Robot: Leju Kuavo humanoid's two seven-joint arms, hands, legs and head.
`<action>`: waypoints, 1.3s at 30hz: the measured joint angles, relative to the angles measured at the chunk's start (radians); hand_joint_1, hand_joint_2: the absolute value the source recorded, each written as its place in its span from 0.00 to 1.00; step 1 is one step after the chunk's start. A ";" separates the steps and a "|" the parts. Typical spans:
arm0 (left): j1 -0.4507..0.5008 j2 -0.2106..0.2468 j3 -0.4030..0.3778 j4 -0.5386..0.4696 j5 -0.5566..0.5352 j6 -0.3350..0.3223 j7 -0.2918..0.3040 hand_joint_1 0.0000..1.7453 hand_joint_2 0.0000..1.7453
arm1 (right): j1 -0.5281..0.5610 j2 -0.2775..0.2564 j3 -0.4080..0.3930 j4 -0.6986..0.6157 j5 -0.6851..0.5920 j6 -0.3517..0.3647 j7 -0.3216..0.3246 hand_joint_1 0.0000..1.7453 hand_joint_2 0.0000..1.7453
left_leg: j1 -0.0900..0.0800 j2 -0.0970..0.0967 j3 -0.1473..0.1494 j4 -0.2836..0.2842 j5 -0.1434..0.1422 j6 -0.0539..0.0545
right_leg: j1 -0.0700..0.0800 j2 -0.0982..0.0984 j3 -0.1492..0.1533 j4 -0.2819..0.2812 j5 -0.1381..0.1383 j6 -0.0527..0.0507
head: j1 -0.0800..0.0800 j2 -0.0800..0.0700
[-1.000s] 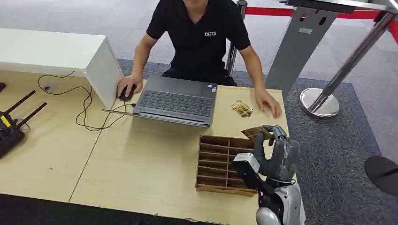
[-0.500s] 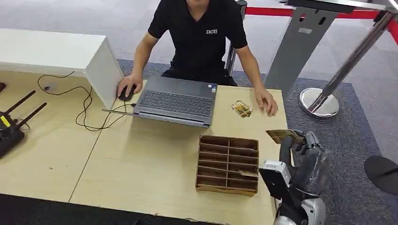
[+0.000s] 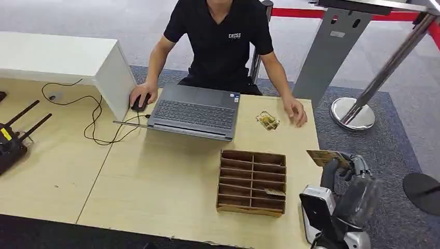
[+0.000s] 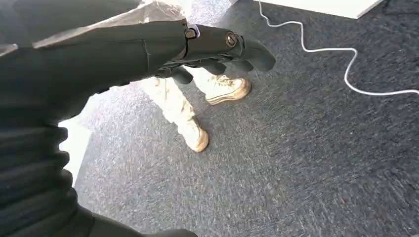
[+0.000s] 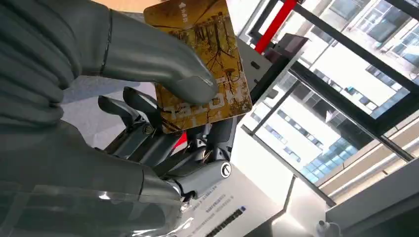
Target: Pass the card to the sensor for recognition and then transmit it.
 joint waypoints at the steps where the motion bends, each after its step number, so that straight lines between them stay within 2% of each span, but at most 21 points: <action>1: 0.000 0.000 0.003 0.000 0.000 0.000 0.000 0.00 1.00 | 0.002 0.004 -0.005 0.000 0.002 0.000 -0.002 1.00 1.00 | 0.000 0.000 0.000 0.000 0.000 0.000 | 0.000 0.000 0.000 0.000 0.000 0.000 | 0.000 0.000; 8: 0.001 -0.002 0.019 0.000 -0.005 0.000 0.001 0.00 1.00 | 0.009 0.024 -0.028 0.001 0.032 0.000 -0.003 1.00 1.00 | 0.000 0.000 0.000 0.000 0.000 0.000 | 0.000 0.000 0.000 0.000 0.000 0.000 | 0.000 0.000; 22: 0.001 -0.006 0.045 0.000 -0.016 0.000 -0.001 0.00 1.00 | 0.019 0.026 -0.040 0.011 0.131 0.000 0.056 1.00 1.00 | 0.000 0.000 0.000 0.000 0.000 0.000 | 0.000 0.000 0.000 0.000 0.000 0.000 | 0.000 0.000; 31: 0.002 -0.008 0.060 0.000 -0.023 0.000 -0.002 0.00 1.00 | 0.022 0.023 -0.045 0.026 0.197 0.000 0.108 1.00 1.00 | 0.000 0.000 0.000 0.000 0.000 0.000 | 0.000 0.000 0.000 0.000 0.000 0.000 | 0.000 0.000; 39: 0.003 -0.010 0.078 0.000 -0.036 0.000 -0.003 0.00 1.00 | 0.026 0.007 -0.043 0.041 0.271 0.000 0.184 1.00 1.00 | 0.000 0.000 0.000 0.000 0.000 0.000 | 0.000 0.000 0.000 0.000 0.000 0.000 | 0.000 0.000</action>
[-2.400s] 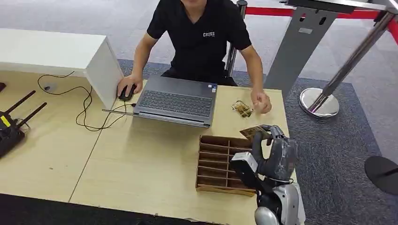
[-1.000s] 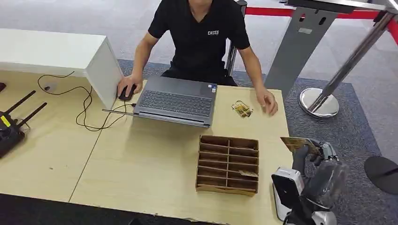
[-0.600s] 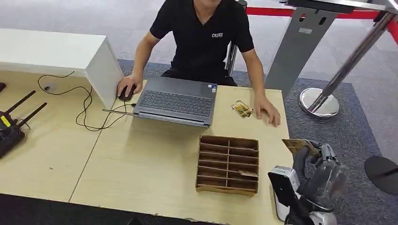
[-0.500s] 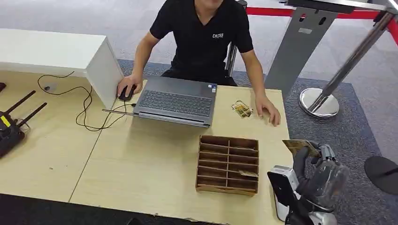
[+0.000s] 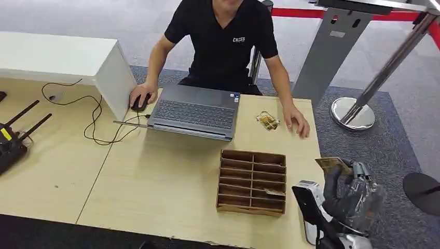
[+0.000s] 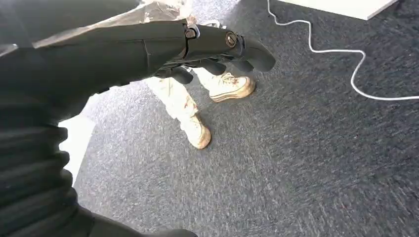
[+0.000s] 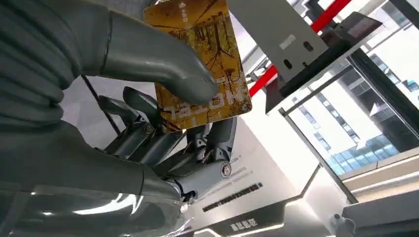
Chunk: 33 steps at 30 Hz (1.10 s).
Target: Pass the card to the sensor for recognition and then transmit it.
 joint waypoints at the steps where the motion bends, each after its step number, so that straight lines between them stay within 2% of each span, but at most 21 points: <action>1: 0.000 0.000 0.002 0.000 -0.001 0.000 0.000 0.00 1.00 | 0.000 -0.003 0.001 0.002 0.013 0.000 0.016 1.00 1.00 | 0.000 0.000 0.000 0.000 0.000 0.000 | 0.000 0.000 0.000 0.000 0.000 0.000 | 0.000 0.000; 4: 0.000 0.000 0.005 0.000 -0.004 0.000 -0.002 0.00 1.00 | 0.001 -0.019 0.007 0.009 0.064 0.000 0.076 1.00 1.00 | 0.000 0.000 0.000 0.000 0.000 0.000 | 0.000 0.000 0.000 0.000 0.000 0.000 | 0.000 0.000; 6: 0.000 0.000 0.010 0.000 -0.006 0.000 -0.005 0.00 1.00 | 0.003 -0.038 0.019 0.013 0.122 0.000 0.150 1.00 1.00 | 0.000 0.000 0.000 0.000 0.000 0.000 | 0.000 0.000 0.000 0.000 0.000 0.000 | 0.000 0.000; 12: 0.000 -0.004 0.021 0.001 -0.013 0.000 -0.006 0.00 1.00 | 0.002 -0.142 0.092 0.029 0.302 0.000 0.472 1.00 1.00 | 0.000 0.000 0.000 0.000 0.000 0.000 | 0.000 0.000 0.000 0.000 0.000 0.000 | 0.000 0.000; 14: 0.000 -0.005 0.023 0.001 -0.015 0.000 -0.006 0.00 1.00 | 0.000 -0.179 0.124 0.036 0.307 0.000 0.524 1.00 1.00 | 0.000 0.000 0.000 0.000 0.000 0.000 | 0.000 0.000 0.000 0.000 0.000 0.000 | 0.000 0.000; 17: 0.000 -0.006 0.025 0.002 -0.014 0.000 -0.006 0.00 1.00 | 0.000 -0.222 0.159 0.048 0.310 0.000 0.539 1.00 1.00 | 0.000 0.000 0.000 0.000 0.000 0.000 | 0.000 0.000 0.000 0.000 0.000 0.000 | 0.000 0.000; 23: 0.000 -0.010 0.038 0.004 -0.032 0.000 -0.014 0.00 1.00 | -0.002 -0.277 0.203 0.081 0.310 0.000 0.545 1.00 1.00 | 0.000 0.000 0.000 0.000 0.000 0.000 | 0.000 0.000 0.000 0.000 0.000 0.000 | 0.000 0.000; 33: 0.000 -0.015 0.045 0.009 -0.023 0.000 -0.013 0.00 1.00 | -0.002 -0.299 0.235 0.149 0.310 0.000 0.539 1.00 1.00 | 0.000 0.000 0.000 0.000 0.000 0.000 | 0.000 0.000 0.000 0.000 0.000 0.000 | 0.000 0.000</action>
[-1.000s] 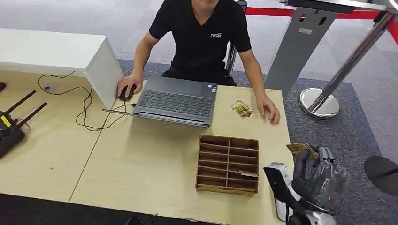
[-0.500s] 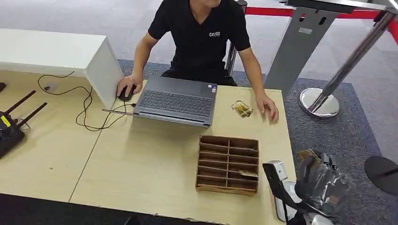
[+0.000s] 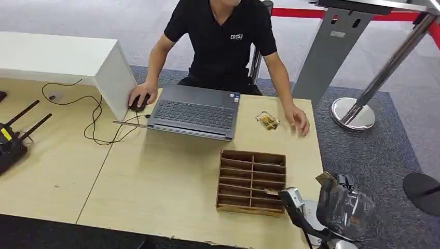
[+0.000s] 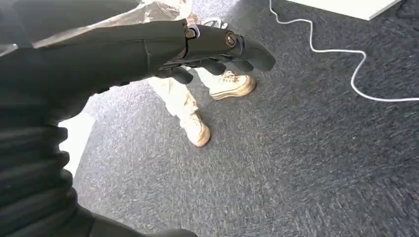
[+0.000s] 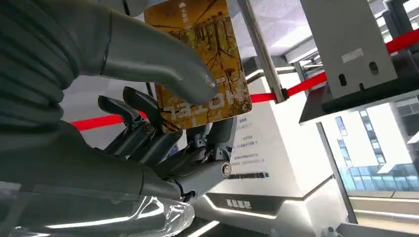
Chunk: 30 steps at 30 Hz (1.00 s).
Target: Pass the card to the sensor for recognition and then transmit it.
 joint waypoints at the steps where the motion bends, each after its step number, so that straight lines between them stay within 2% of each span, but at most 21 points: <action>1: 0.000 0.000 0.000 0.000 0.001 0.000 0.002 0.00 1.00 | 0.001 -0.002 0.001 0.009 -0.002 0.000 0.000 1.00 1.00 | 0.000 0.000 0.000 0.000 0.000 0.000 | 0.000 0.000 0.000 0.000 0.000 0.000 | 0.000 0.000; 30: 0.003 -0.001 0.031 0.002 -0.019 0.000 0.016 0.00 1.00 | 0.043 -0.015 -0.004 0.152 -0.003 0.000 0.008 1.00 1.00 | 0.000 0.000 0.000 0.000 0.000 0.000 | 0.000 0.000 0.000 0.000 0.000 0.000 | 0.000 0.000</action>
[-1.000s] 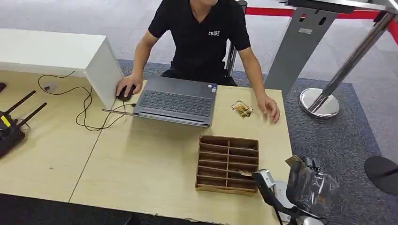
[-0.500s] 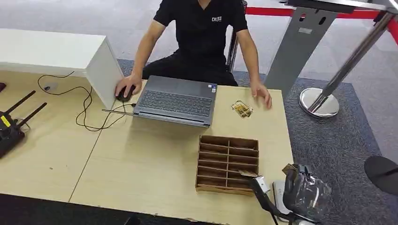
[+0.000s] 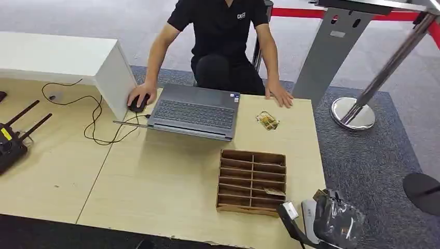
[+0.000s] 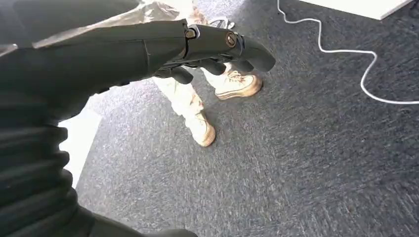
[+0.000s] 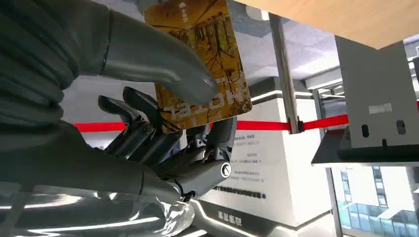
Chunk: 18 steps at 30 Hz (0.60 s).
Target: Pass the card to the sensor for recognition and then transmit it.
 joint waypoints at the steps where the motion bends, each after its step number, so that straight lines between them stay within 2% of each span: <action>1: 0.000 0.000 0.001 0.000 -0.001 0.000 0.001 0.00 1.00 | 0.002 0.000 -0.002 0.003 0.000 0.000 0.000 1.00 1.00 | 0.000 0.000 0.000 0.000 0.000 0.000 | 0.000 0.000 0.000 0.000 0.000 0.000 | 0.000 0.000; 18: 0.003 -0.009 0.034 0.000 -0.032 0.000 0.021 0.00 1.00 | 0.028 0.045 -0.050 0.032 -0.042 0.000 0.001 1.00 1.00 | 0.000 0.000 0.000 0.000 0.000 0.000 | 0.000 0.000 0.000 0.000 0.000 0.000 | 0.000 0.000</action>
